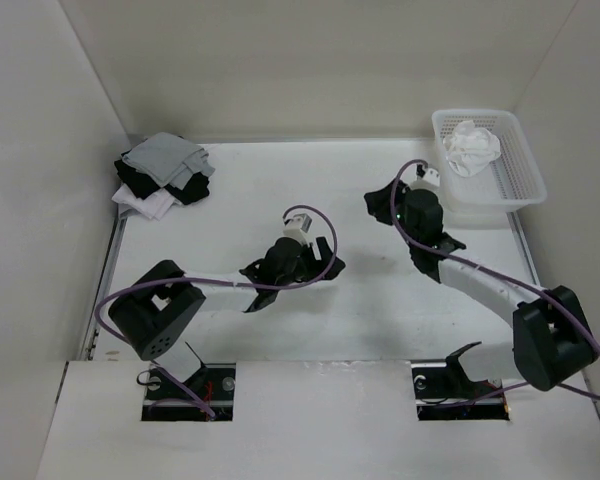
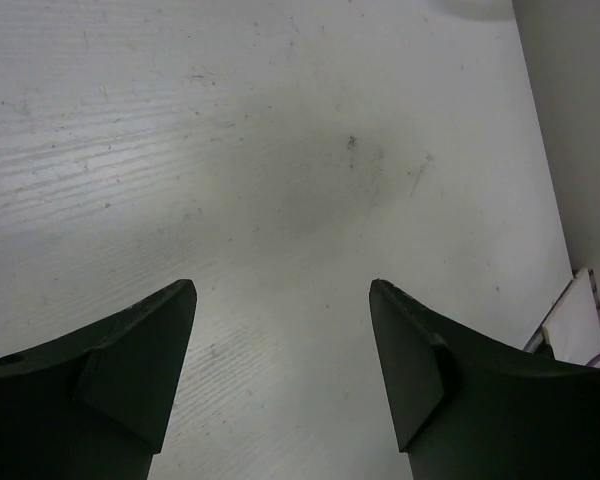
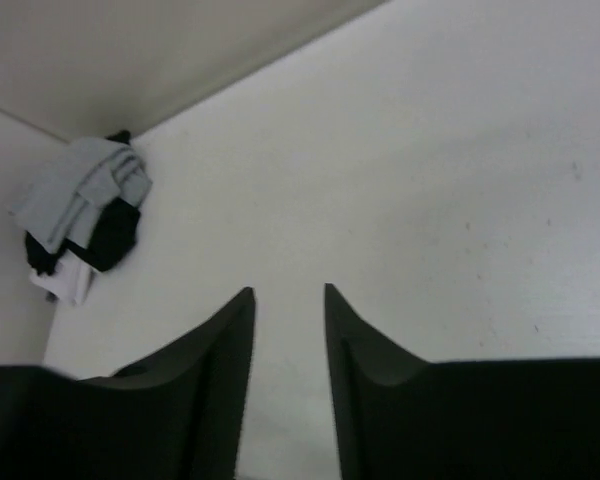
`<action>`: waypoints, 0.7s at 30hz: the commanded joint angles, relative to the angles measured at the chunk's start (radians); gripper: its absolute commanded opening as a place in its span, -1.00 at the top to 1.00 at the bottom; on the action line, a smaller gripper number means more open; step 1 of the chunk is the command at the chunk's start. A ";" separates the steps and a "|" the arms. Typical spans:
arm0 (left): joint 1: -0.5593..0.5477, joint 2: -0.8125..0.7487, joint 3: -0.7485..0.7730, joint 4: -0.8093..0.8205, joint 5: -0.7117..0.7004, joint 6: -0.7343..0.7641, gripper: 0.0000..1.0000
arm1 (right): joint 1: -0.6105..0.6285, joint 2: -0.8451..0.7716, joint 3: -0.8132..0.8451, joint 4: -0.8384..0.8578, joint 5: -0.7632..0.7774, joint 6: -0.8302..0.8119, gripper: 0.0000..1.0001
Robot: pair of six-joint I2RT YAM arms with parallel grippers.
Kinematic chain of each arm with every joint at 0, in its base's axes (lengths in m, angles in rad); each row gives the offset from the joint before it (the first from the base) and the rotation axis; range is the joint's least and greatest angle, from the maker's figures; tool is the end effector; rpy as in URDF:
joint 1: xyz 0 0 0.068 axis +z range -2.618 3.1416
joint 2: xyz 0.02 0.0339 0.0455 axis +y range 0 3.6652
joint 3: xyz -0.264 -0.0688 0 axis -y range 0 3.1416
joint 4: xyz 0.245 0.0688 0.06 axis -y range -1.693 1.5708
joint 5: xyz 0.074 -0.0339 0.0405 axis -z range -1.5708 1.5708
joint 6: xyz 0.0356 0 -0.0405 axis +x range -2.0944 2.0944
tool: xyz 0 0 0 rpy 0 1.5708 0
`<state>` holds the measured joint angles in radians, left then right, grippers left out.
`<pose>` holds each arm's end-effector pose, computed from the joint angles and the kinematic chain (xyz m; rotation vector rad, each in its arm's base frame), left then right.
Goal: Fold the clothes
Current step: Grab the tank top from the pile
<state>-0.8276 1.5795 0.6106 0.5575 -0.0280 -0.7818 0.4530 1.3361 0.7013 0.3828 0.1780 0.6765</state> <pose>0.2111 -0.2283 0.1657 0.0292 2.1279 -0.9834 0.2699 0.1243 0.2461 0.3355 1.8350 0.6318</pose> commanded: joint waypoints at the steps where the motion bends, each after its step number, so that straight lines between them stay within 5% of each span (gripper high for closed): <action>1: -0.001 -0.048 -0.037 0.113 0.056 0.026 -0.38 | -0.047 -0.009 0.176 -0.067 0.034 -0.049 0.36; 3: -0.008 -0.067 -0.081 0.183 0.053 0.030 -0.36 | -0.136 0.023 0.291 -0.139 0.058 -0.083 0.76; 5: -0.006 -0.094 -0.112 0.228 0.053 0.035 -0.34 | -0.206 0.067 0.366 -0.180 0.083 -0.107 0.90; 10: 0.006 -0.159 -0.156 0.268 0.053 0.073 -0.07 | -0.398 0.242 0.559 -0.272 0.120 -0.149 0.98; 14: 0.014 -0.182 -0.175 0.288 0.053 0.088 0.09 | -0.530 0.438 0.749 -0.363 0.124 -0.147 0.80; 21: 0.021 -0.125 -0.176 0.331 0.057 0.085 0.02 | -0.632 0.808 1.157 -0.533 0.103 -0.167 0.03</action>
<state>-0.8169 1.4357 0.4461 0.8005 0.0124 -0.7128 -0.1673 2.0605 1.7107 -0.0490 0.2825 0.5354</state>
